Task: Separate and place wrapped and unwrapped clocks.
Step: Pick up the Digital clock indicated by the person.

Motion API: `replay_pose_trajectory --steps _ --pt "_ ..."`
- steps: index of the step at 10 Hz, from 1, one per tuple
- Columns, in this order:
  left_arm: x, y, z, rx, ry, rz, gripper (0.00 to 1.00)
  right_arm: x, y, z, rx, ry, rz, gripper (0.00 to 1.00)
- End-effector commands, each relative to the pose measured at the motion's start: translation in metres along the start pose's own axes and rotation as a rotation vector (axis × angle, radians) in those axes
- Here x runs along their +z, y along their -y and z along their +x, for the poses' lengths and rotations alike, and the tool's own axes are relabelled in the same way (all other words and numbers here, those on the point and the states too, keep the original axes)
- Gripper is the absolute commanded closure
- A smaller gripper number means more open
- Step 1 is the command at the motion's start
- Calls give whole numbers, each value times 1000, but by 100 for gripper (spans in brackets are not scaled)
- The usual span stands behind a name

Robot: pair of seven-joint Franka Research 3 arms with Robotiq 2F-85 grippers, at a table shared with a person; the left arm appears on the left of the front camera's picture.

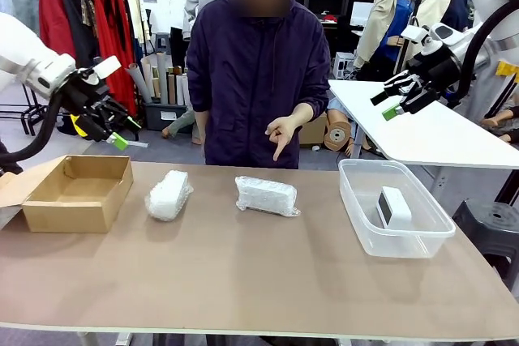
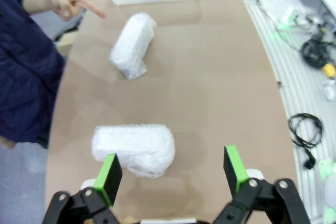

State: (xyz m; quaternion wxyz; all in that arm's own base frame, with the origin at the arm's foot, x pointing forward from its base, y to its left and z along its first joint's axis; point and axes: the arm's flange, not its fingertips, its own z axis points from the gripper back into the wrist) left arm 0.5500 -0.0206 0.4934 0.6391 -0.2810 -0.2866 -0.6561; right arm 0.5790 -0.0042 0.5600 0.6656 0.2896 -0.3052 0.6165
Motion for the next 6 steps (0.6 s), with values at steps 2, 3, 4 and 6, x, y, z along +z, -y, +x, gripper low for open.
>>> replay_pose_trajectory --steps 2,3,4,6 --pt "-9 -6 44 15 -128 -37 0 1 -3 2 9 -17 5 0" --pt "-17 -12 58 36 -179 -8 0 1 -3 2 9 -17 5 0" --pt "-29 -17 76 38 -240 28 0 1 -3 2 9 -17 5 0" --pt "-60 -32 105 -5 -342 37 0 1 -3 2 9 -17 5 0"
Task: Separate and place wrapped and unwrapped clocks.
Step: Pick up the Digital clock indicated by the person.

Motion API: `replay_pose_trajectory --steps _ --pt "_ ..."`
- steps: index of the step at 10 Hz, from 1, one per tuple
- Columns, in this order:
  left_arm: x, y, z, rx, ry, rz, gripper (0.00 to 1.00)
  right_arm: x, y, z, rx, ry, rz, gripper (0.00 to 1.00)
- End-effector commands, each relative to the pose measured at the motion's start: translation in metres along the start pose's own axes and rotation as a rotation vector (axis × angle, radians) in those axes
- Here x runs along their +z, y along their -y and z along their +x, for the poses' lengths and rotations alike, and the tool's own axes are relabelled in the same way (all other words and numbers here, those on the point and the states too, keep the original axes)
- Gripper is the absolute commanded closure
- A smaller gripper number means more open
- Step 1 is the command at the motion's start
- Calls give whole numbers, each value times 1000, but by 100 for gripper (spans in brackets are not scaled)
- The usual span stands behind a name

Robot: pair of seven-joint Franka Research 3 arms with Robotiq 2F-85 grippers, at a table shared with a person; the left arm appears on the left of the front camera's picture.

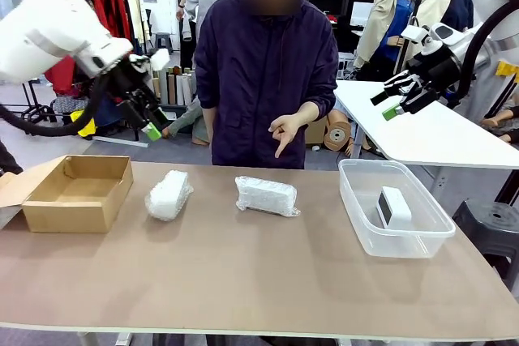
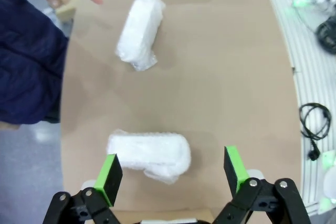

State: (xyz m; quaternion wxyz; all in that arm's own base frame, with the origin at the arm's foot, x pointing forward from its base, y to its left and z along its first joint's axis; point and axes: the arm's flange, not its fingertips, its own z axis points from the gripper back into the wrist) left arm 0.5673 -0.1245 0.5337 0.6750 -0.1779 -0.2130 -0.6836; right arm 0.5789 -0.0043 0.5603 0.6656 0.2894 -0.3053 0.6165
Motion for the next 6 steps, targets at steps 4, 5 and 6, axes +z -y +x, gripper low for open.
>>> replay_pose_trajectory --steps 4,5,6 --pt "-68 -38 58 -128 -338 -47 0 0 -3 2 9 -17 5 0" --pt "-82 -43 65 -146 -371 -39 0 0 -3 2 9 -17 5 0" --pt "-95 -48 72 -149 -346 -32 0 0 -3 2 9 -17 5 0"
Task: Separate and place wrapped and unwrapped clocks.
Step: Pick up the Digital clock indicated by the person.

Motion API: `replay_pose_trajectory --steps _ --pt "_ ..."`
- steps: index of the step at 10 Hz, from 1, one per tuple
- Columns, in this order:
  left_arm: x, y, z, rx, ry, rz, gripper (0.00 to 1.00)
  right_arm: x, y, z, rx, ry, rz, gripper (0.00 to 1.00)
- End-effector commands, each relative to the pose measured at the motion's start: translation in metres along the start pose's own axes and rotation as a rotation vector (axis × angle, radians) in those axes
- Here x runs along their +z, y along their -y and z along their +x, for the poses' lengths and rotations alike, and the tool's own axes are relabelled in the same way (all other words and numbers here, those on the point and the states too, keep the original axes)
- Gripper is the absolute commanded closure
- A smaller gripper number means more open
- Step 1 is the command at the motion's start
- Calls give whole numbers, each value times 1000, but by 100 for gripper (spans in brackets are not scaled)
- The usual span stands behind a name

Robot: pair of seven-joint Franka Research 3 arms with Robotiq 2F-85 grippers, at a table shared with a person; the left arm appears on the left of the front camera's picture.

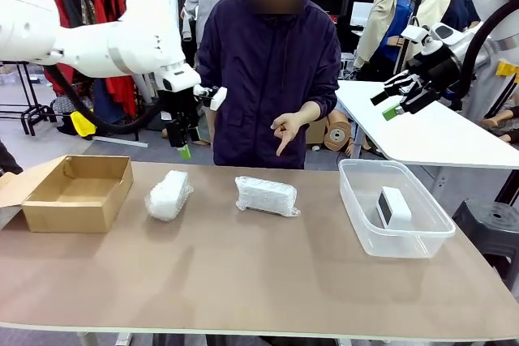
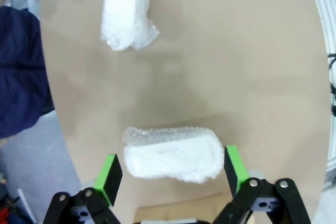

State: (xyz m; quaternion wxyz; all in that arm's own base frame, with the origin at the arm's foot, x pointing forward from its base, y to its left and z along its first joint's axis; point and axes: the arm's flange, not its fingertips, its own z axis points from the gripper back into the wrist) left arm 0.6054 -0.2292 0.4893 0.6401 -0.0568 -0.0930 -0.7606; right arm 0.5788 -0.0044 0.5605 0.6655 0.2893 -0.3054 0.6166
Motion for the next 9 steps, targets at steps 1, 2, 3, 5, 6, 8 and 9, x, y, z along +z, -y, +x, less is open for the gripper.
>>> replay_pose_trajectory --steps 1,2,3,5,6,8,9 --pt "-2 -16 12 15 10 24 0 0 -3 2 9 -17 6 0" --pt "-8 -17 17 8 26 33 0 0 -3 2 9 -17 6 0" --pt "-9 -13 16 -46 84 37 0 0 -3 2 9 -17 6 0" --pt "-11 -12 15 -8 16 11 0 0 -3 2 9 -17 6 0" --pt "-11 -12 15 -8 16 11 0 0 -3 2 9 -17 6 0" --pt "-11 -12 15 -8 16 11 0 0 -3 2 9 -17 6 0" --pt "-11 -12 15 -8 16 11 0 0 -3 2 9 -17 6 0"
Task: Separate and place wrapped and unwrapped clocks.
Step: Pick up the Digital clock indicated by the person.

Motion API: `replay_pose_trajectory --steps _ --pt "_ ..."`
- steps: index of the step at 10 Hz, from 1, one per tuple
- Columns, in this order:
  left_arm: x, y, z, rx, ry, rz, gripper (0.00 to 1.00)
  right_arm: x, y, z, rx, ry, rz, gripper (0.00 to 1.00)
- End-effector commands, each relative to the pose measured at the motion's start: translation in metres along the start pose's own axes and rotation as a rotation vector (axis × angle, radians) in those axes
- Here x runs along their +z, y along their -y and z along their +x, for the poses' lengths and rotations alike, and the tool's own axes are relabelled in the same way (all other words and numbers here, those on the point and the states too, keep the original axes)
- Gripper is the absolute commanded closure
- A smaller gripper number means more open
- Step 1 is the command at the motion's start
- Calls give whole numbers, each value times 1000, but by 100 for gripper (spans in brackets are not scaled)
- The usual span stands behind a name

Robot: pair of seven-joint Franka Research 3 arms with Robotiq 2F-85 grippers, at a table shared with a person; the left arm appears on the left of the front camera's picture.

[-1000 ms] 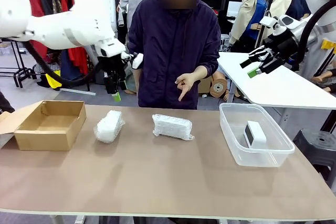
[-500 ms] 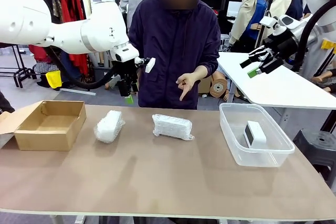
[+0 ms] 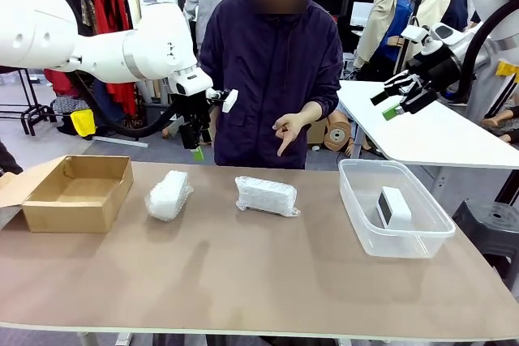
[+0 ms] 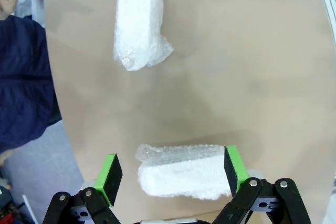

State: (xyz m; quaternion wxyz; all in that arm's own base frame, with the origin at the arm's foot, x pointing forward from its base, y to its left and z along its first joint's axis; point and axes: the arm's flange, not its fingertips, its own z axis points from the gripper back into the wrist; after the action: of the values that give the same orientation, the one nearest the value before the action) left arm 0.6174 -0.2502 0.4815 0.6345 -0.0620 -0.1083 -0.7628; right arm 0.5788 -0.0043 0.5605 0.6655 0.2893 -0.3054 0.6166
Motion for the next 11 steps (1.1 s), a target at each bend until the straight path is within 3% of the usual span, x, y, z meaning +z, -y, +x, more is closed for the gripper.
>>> replay_pose_trajectory --steps 1,5,8,11 --pt "0 0 0 0 0 0 0 0 -3 2 9 -17 5 0" --pt "-45 -26 67 -82 -71 -52 0 0 -3 2 9 -17 5 0" --pt "-65 -49 98 -54 -143 -9 0 0 -3 2 9 -17 5 0" --pt "-89 -67 126 -93 -134 -34 0 0 -3 2 9 -17 5 0"
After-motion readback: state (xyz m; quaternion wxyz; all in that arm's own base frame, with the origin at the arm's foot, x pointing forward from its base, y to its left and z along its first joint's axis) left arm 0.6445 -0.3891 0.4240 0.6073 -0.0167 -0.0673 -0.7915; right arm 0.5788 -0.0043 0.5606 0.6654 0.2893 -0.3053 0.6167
